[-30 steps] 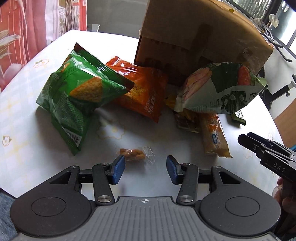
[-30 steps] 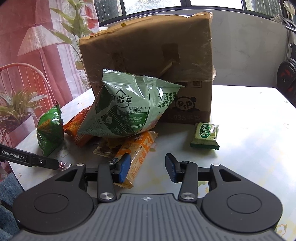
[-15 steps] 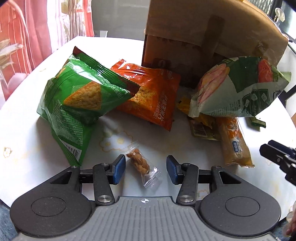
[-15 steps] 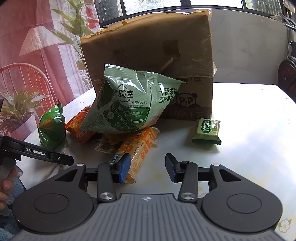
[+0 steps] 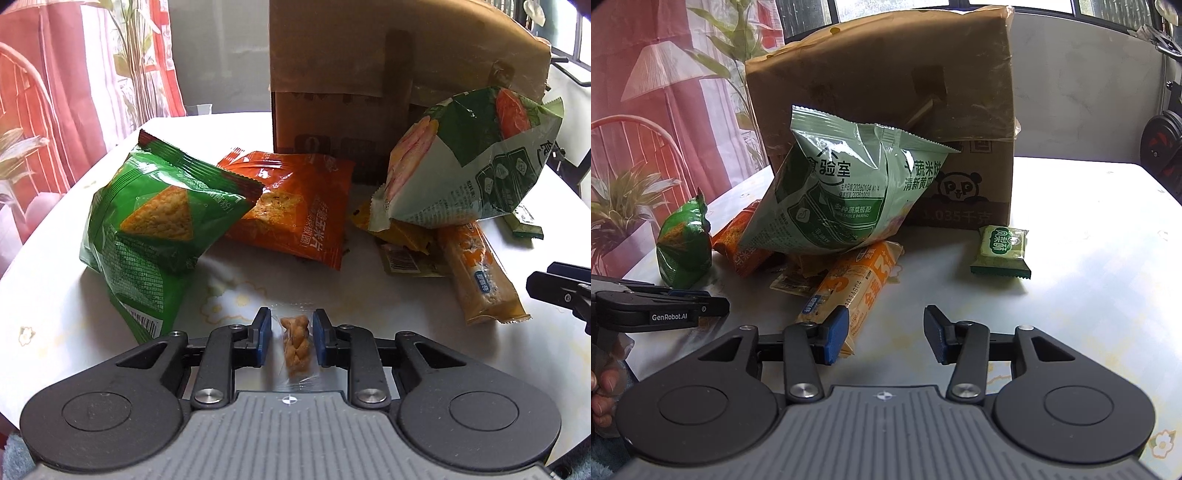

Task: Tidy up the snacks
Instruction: 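Grasp the small nut packet with the left tool while the right tool grasps the orange bread bar, then lift the nut packet and bread bar up over the box, then open both tools to drop the nut packet and bread bar into the box, then move both tools back down to the snack pile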

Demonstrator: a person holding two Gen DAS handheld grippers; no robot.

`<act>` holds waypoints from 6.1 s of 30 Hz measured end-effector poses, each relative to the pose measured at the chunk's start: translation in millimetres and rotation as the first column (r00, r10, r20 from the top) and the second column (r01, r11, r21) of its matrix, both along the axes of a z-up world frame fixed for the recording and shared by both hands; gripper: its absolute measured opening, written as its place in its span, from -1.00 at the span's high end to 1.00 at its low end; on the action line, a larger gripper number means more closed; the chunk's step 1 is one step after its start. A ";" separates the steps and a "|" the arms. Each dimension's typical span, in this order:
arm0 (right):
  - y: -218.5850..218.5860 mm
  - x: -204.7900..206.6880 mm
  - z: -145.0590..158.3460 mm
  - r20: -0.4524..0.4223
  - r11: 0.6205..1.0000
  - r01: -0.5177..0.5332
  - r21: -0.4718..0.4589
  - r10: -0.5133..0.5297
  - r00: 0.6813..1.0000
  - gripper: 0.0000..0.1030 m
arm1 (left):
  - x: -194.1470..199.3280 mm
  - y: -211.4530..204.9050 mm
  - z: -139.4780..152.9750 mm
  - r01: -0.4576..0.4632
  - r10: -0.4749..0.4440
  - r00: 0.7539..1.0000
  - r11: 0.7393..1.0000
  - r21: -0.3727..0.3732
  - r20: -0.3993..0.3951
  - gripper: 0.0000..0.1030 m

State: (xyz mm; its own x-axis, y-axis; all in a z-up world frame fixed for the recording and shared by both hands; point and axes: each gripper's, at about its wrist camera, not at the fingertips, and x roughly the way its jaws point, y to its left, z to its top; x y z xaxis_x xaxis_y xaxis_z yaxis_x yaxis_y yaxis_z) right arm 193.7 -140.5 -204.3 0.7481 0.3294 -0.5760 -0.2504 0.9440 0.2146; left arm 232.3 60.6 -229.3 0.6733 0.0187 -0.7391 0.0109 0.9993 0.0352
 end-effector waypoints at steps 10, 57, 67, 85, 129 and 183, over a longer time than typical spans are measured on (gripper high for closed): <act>18.4 27.2 3.9 -0.018 0.999 -0.015 0.048 0.016 1.000 -0.05 | -14.6 -0.3 5.7 0.099 -0.095 0.992 0.994 -0.052 0.082 0.50; -5.5 18.1 -17.2 -0.087 0.991 0.109 -0.082 -0.116 0.989 0.17 | -18.2 10.7 9.1 0.079 -0.073 0.993 0.995 -0.063 0.098 0.50; -8.1 14.0 -16.4 -0.102 0.991 0.112 -0.069 -0.118 0.988 0.18 | -22.6 12.6 9.3 0.068 -0.064 0.995 0.996 -0.048 0.077 0.50; -27.9 -7.3 1.7 -0.079 0.986 0.166 0.005 -0.165 0.983 0.23 | -42.5 16.8 34.5 0.044 -0.045 0.994 0.999 0.008 0.102 0.50; -42.1 169.5 168.5 0.308 0.987 0.104 0.123 -0.137 0.941 0.24 | 169.6 -47.1 208.3 0.150 -0.121 0.904 0.988 -0.039 0.410 0.50; -37.3 112.8 -22.4 -0.003 0.978 0.158 -0.137 -0.160 0.987 -0.07 | 43.6 104.8 130.1 -0.251 0.289 0.931 0.950 -0.186 0.221 -0.26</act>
